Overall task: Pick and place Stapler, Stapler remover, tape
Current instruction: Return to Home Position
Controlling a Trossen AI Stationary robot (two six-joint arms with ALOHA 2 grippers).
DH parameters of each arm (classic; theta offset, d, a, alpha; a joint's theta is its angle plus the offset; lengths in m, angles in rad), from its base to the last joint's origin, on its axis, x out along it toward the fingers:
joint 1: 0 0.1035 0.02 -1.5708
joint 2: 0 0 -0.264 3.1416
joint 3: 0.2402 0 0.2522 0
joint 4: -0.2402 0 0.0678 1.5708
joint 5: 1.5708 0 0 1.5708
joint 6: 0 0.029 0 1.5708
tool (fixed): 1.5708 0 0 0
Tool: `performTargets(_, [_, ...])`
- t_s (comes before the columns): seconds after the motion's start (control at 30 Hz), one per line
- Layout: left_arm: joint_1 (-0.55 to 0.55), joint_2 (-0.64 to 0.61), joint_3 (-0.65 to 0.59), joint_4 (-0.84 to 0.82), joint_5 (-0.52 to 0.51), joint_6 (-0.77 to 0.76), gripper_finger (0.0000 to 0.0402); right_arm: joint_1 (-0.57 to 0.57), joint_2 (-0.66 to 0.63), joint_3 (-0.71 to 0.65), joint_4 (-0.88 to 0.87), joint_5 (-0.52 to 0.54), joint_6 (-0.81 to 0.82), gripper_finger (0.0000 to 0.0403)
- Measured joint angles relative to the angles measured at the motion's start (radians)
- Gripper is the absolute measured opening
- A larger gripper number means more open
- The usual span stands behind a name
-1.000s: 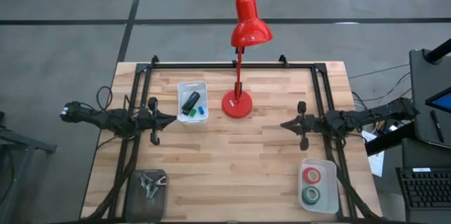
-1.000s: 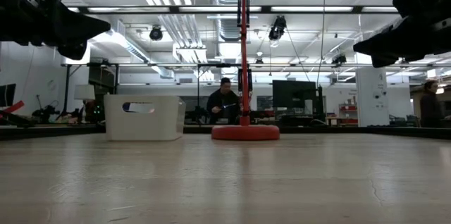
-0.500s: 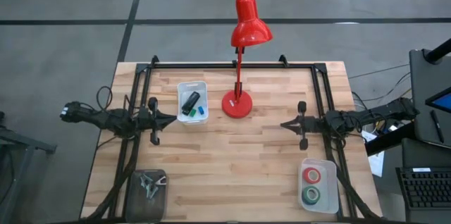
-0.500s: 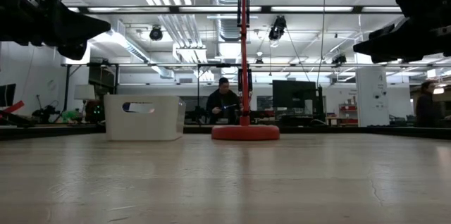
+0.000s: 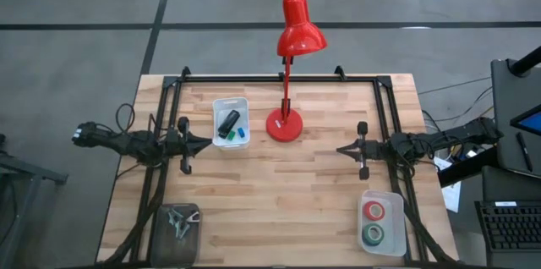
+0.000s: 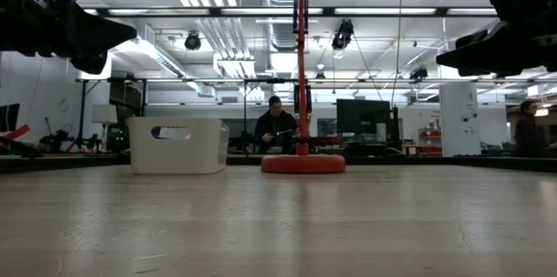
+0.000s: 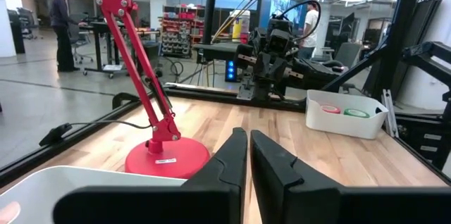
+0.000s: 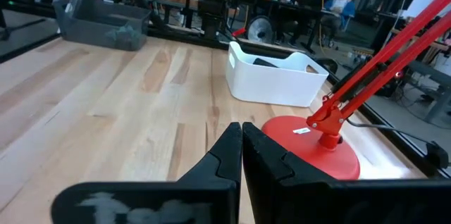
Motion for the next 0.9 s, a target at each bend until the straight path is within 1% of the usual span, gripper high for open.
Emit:
performTargets(0.37, [0.0,0.0,-0.001,0.0,0.0,0.0,0.0028,0.001,0.0,0.0,0.0,0.0,0.0,0.0008])
performTargets(0.7, [0.0,0.0,-0.001,0.0,0.0,0.0,0.0021,0.0,0.0,0.0,0.0,0.0,0.0,0.0008])
performTargets(0.9, [0.0,0.0,-0.001,0.0,0.0,0.0,0.0027,0.0,0.0,0.0,0.0,0.0,0.0,0.0008])
